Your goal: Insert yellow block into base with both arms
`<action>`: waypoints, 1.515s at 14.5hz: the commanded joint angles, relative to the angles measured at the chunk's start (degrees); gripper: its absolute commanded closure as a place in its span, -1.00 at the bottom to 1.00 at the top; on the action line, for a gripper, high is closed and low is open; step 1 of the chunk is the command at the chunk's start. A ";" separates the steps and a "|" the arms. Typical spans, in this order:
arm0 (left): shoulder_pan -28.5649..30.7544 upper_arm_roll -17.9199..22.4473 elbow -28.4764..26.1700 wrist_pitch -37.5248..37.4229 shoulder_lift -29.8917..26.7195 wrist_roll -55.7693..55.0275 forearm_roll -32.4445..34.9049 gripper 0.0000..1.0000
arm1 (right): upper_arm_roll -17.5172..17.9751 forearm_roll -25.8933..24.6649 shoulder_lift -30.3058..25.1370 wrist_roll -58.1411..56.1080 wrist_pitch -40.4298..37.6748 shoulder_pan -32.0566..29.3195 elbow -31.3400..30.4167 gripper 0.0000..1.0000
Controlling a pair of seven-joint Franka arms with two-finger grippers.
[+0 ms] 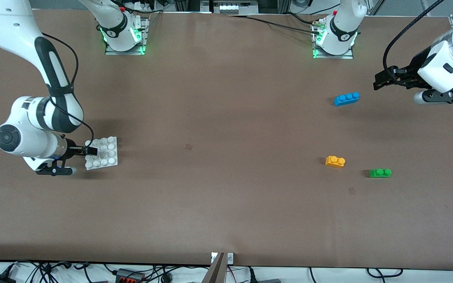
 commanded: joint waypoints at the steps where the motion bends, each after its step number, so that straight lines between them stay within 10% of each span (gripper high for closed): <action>1: 0.04 0.13 -0.86 -0.10 -0.98 0.82 -1.03 -1.00 | -0.01 0.79 1.83 -4.38 3.07 -0.32 -0.22 -1.00; 7: -0.05 0.04 -0.77 -0.02 -0.98 0.82 -1.03 -1.00 | -0.01 0.88 2.80 -4.66 3.26 -0.23 -0.83 -0.97; 11: -0.05 -0.05 -0.77 -0.02 -0.99 0.82 -1.03 -1.00 | -0.01 0.88 3.50 -6.58 3.35 -0.14 -0.66 -0.44; 22: -0.05 -0.05 -0.69 -0.10 -0.90 0.82 -1.11 -1.00 | 2.27 5.25 4.73 -7.38 2.13 -0.67 -0.75 -0.32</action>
